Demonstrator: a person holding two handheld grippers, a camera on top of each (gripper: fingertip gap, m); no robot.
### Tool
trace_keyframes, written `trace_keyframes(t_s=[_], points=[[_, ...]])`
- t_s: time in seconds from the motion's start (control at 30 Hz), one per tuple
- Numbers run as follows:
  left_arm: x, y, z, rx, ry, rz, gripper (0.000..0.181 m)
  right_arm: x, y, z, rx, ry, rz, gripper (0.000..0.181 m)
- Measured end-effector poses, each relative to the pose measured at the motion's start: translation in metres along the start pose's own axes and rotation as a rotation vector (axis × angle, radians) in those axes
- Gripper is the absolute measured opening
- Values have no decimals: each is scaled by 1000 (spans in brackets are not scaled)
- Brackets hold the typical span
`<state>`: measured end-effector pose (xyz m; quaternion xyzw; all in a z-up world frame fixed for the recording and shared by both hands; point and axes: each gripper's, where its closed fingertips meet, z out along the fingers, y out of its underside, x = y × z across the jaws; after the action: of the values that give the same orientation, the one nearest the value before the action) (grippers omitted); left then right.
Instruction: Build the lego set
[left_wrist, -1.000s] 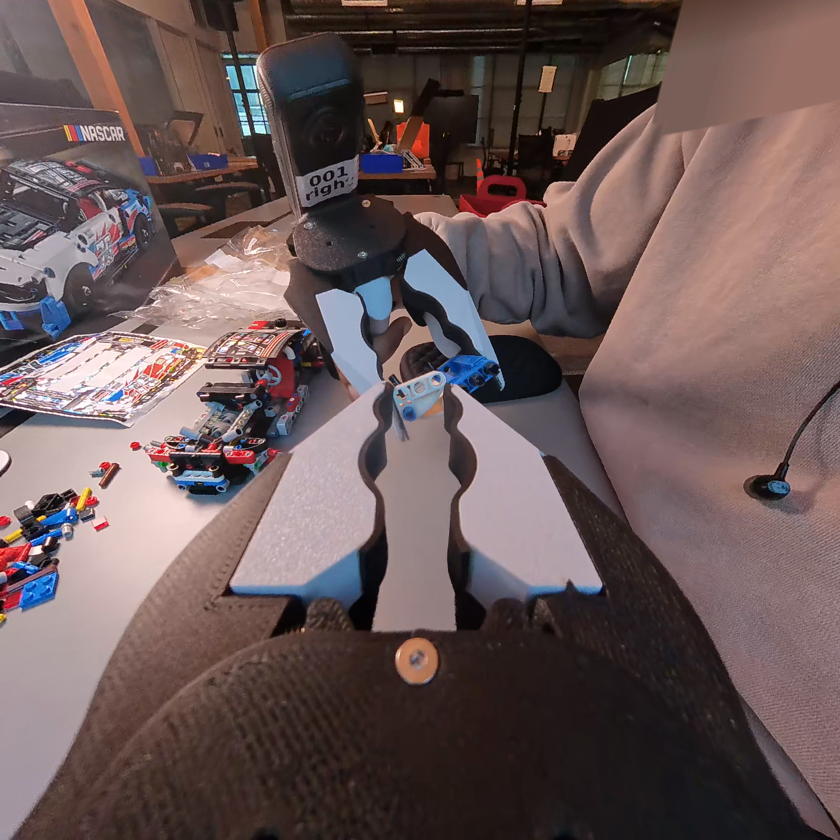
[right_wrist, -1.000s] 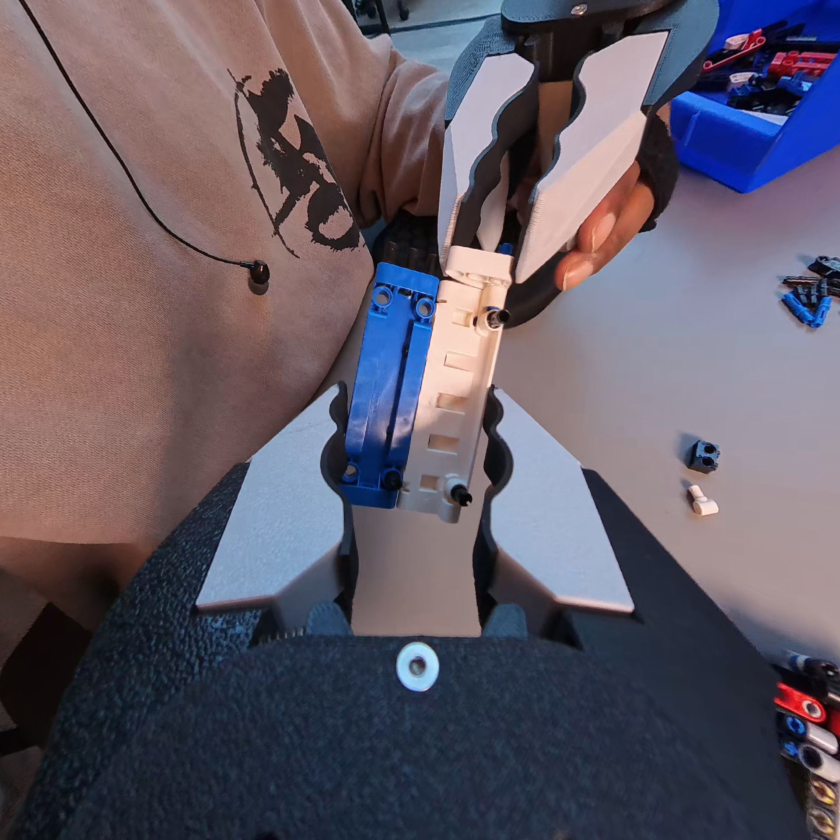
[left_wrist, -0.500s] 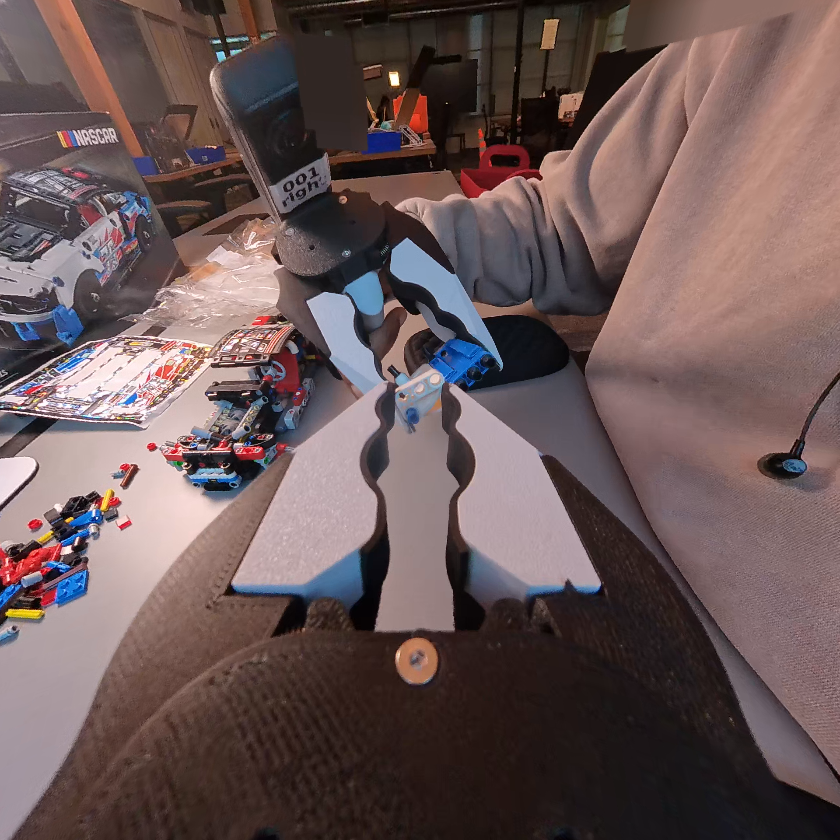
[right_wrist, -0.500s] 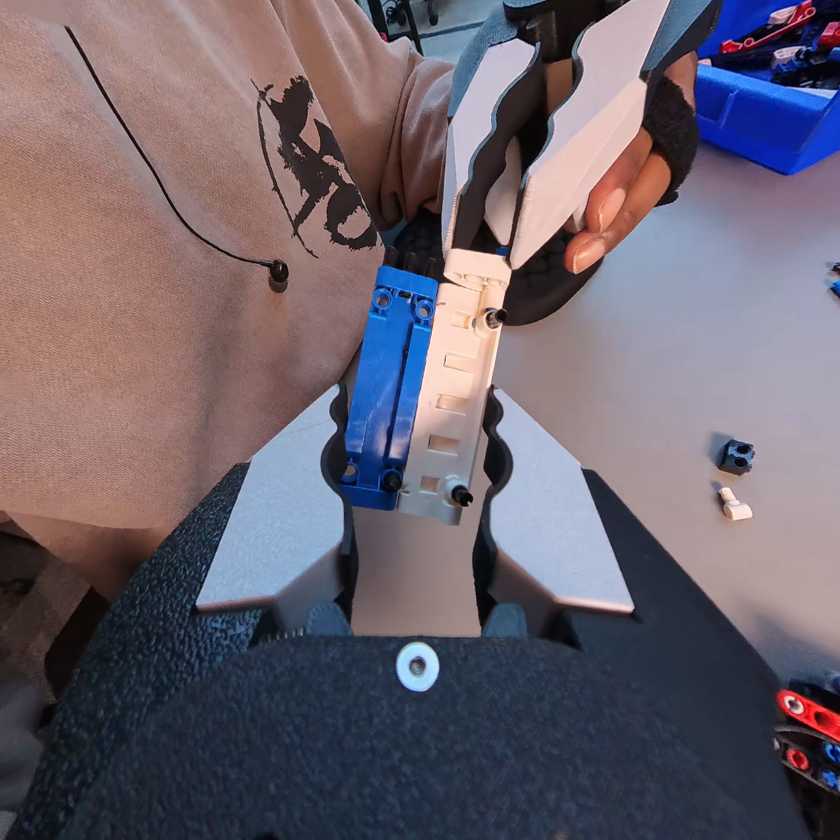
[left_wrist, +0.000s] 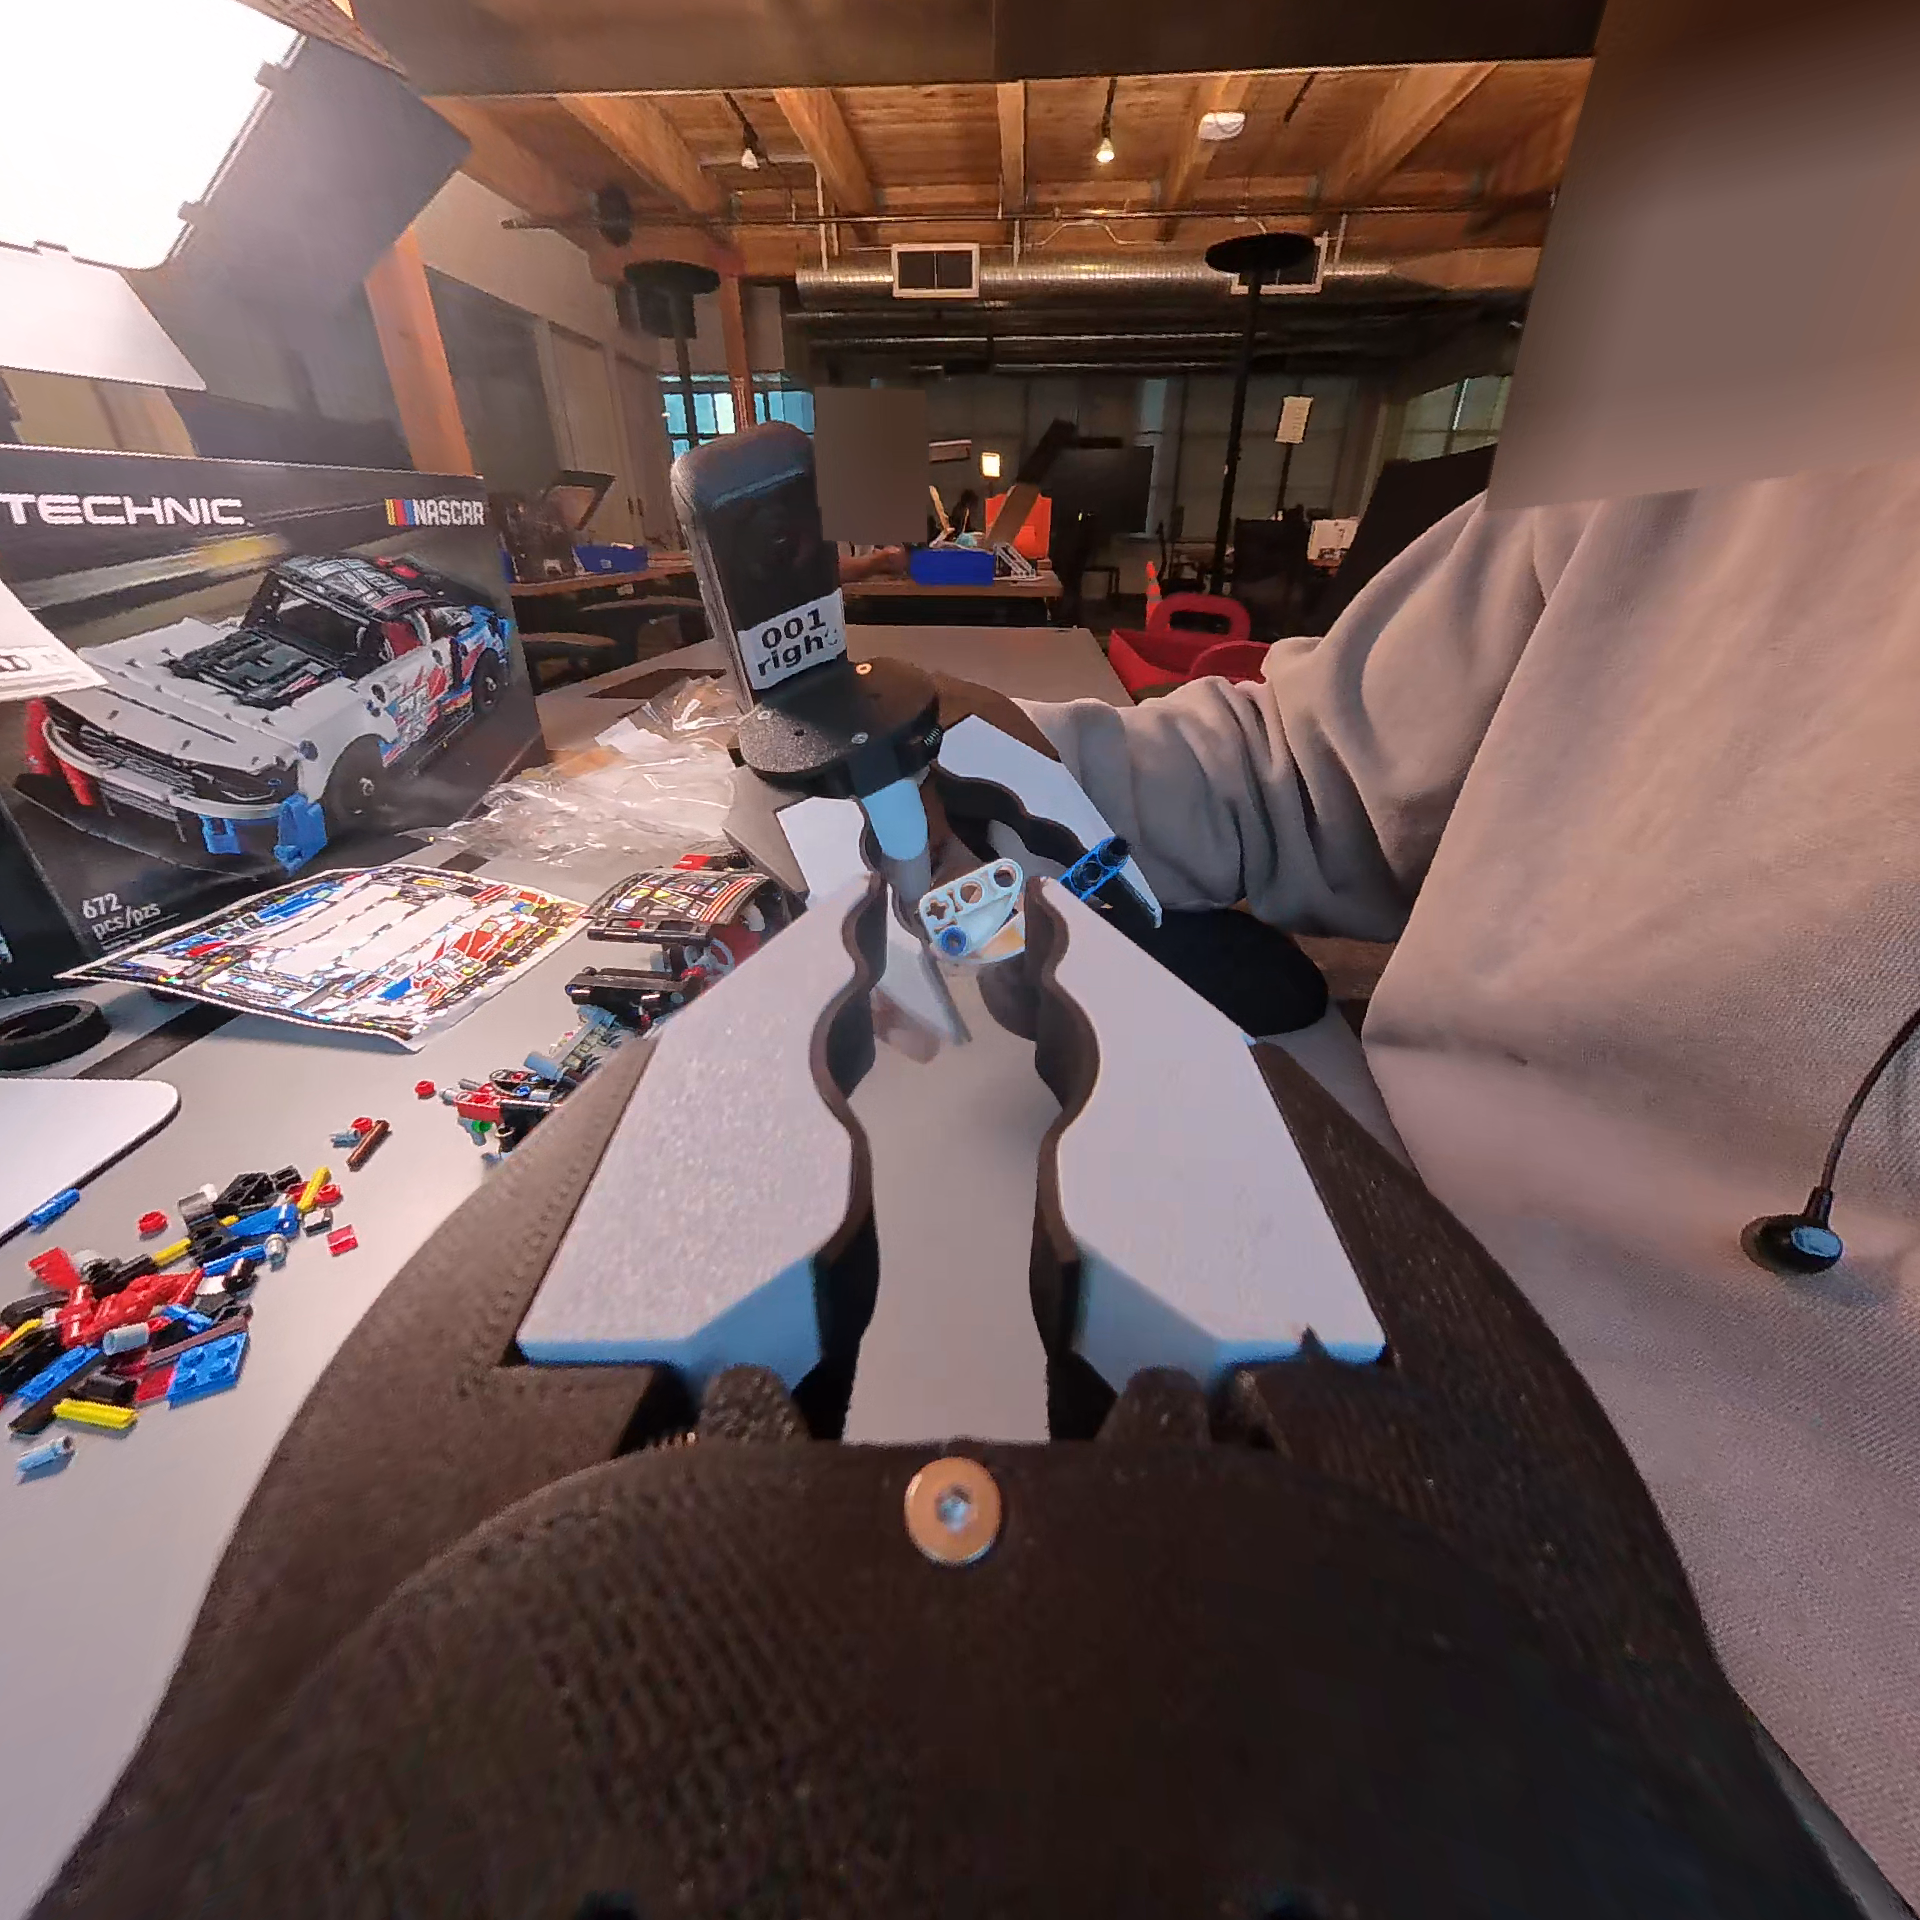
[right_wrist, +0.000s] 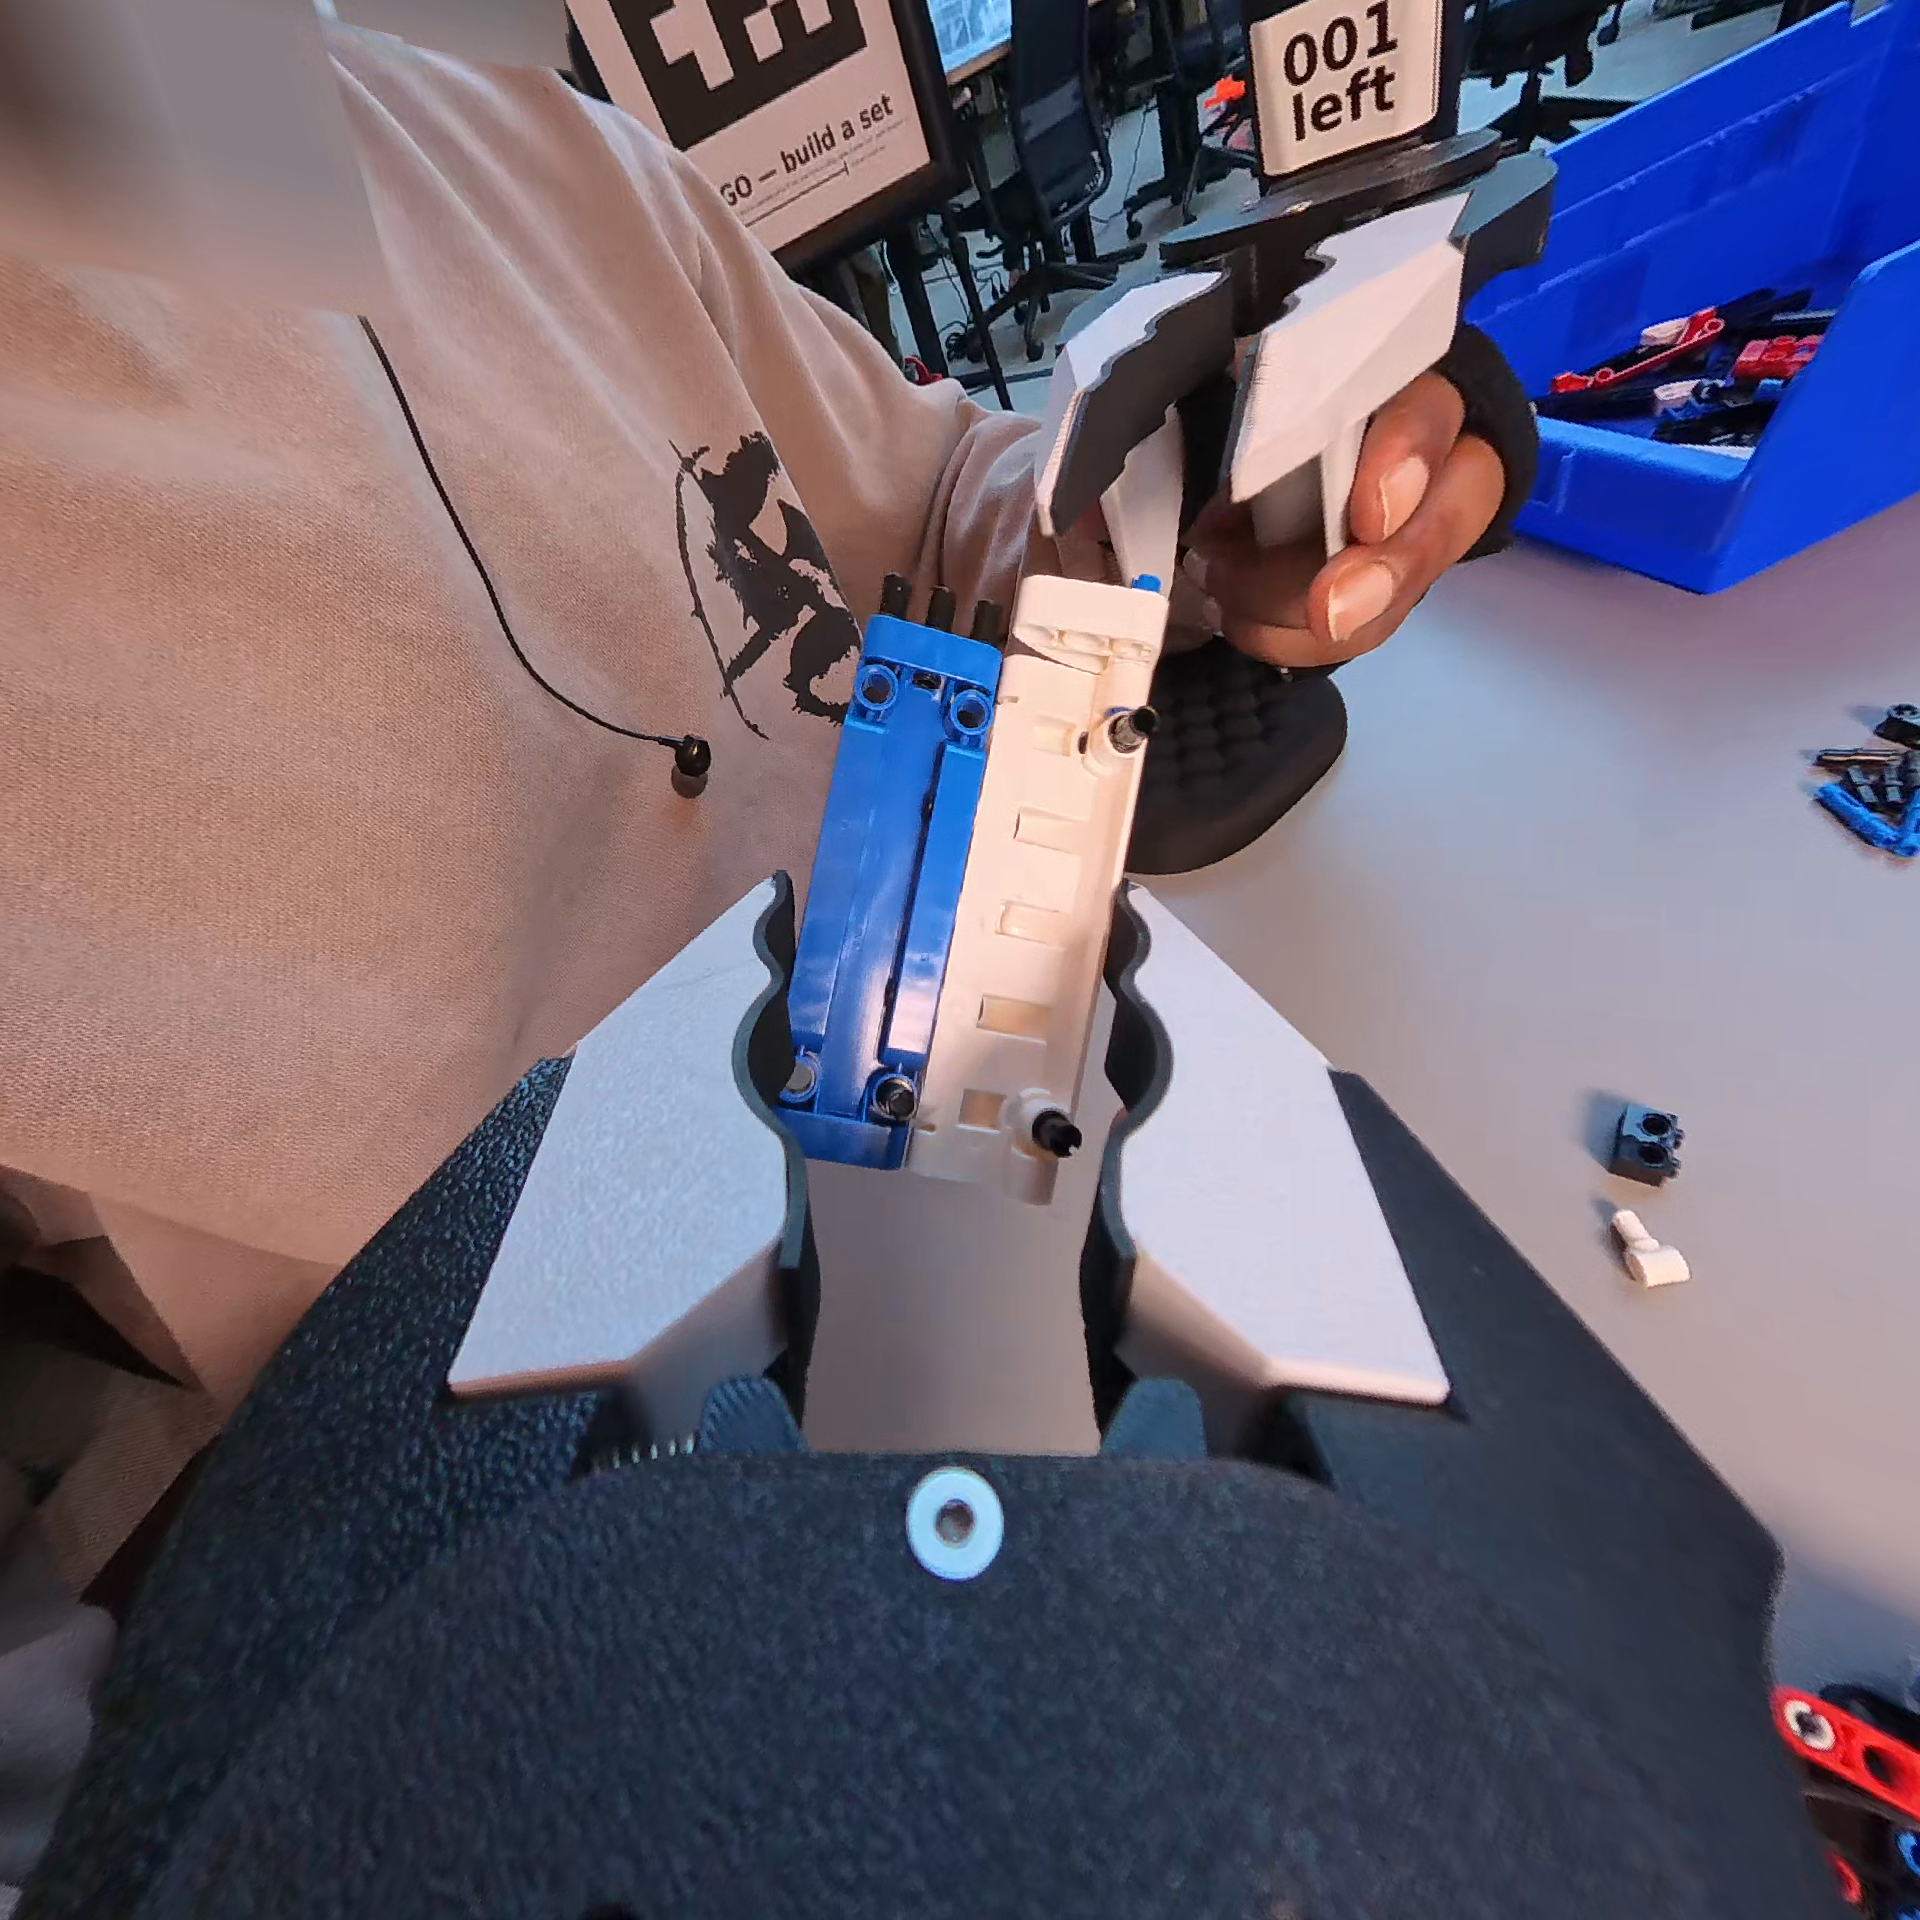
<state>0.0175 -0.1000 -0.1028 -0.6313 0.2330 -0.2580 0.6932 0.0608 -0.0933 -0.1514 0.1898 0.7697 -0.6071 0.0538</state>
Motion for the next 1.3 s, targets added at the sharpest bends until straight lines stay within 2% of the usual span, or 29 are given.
trace_keyframes(t_s=[0.27,0.5,0.63,0.77,0.83,0.93,1.2,1.3], points=[[14,21,10,-104,59,61,27,0,12,4,-48,-3,13,58],[19,26,12,-143,67,115,5,-2,21,9,-105,-14,24,58],[14,26,11,-153,31,126,10,-1,21,8,-102,-7,28,58],[15,29,8,-166,52,127,25,-1,25,9,-122,-3,27,58],[19,35,10,-190,73,124,24,-2,26,10,-132,-10,25,58],[24,38,11,-193,97,124,10,-2,29,11,-150,-9,26,58],[13,44,12,-213,49,82,9,9,34,7,-174,66,17,58],[1,42,10,-177,6,-4,18,19,34,0,-178,155,-9,58]])
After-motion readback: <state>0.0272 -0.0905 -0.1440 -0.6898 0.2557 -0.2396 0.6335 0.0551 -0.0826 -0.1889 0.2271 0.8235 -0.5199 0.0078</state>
